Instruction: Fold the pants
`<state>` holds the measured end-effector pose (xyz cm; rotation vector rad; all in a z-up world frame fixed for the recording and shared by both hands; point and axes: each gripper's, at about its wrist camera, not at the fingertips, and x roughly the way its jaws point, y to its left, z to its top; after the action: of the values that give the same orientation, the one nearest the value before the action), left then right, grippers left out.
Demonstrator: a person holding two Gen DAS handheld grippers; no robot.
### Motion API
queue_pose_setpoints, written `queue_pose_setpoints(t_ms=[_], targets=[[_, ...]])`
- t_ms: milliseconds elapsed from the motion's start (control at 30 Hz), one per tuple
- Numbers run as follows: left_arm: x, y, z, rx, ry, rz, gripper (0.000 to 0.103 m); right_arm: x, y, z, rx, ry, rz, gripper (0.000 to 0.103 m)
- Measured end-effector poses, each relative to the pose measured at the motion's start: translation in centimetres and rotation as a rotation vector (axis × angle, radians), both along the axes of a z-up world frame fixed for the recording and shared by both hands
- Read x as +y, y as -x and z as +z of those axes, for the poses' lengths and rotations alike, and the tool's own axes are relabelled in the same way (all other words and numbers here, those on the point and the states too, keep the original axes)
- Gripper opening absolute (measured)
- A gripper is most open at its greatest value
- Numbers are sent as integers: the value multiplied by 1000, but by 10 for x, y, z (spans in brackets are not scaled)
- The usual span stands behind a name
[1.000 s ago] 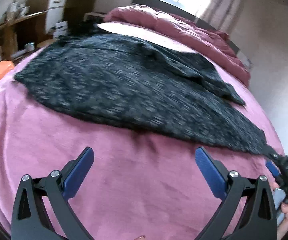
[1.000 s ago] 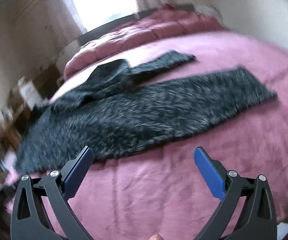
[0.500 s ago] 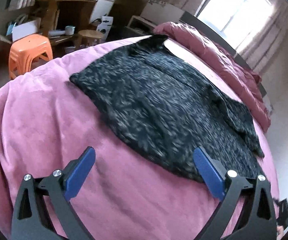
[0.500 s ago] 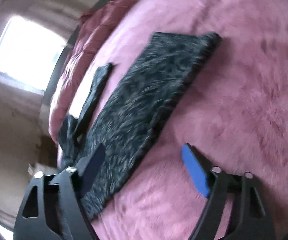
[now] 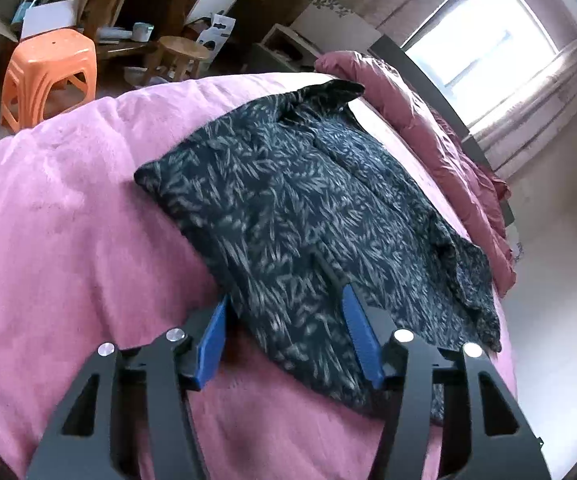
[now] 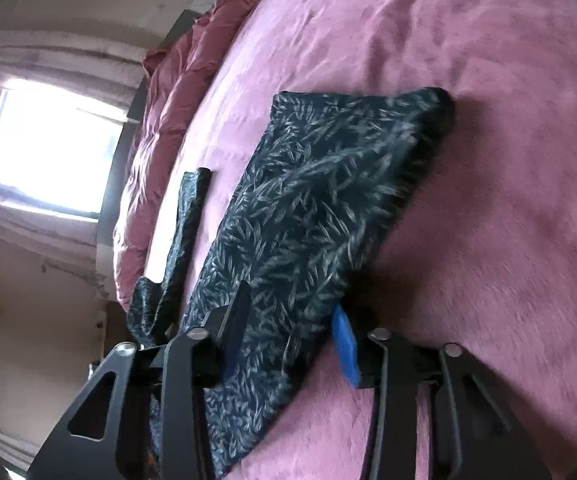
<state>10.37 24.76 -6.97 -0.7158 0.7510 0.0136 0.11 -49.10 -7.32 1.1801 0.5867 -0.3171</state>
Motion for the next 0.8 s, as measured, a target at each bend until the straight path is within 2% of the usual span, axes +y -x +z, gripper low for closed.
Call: queue_pose_setpoints(t_ms=[67,133,233,267,333,367,533,667,800], targets=[[0,-7,0,0,-14,-7,54,-5,-5,-3,15,4,2,23],[2,-14,-1,8,-19,-5,51,-8,-9,-7,26,-1,0,9],[7,-19,-4,52,-41,26,21,-11,-6,-12,3,-35,-11,6],[10,-18,-5,66,-44,39,7,-11,-5,-10,3,-28,-10,6],[18,-17,-8,60,4,38,6,-11,-1,-8,6,-6,-5,5],[19,-15,-7,53,2,36,5,-11,0,-6,4,6,-5,5],[12,5,19,-24,-87,-5,5,-9,17,21,-50,91,-34,4],[18,29,30,-54,-47,-6,4,-7,32,39,-74,160,-53,4],[23,52,27,-50,-29,4,4,-8,45,49,-49,203,-53,4]])
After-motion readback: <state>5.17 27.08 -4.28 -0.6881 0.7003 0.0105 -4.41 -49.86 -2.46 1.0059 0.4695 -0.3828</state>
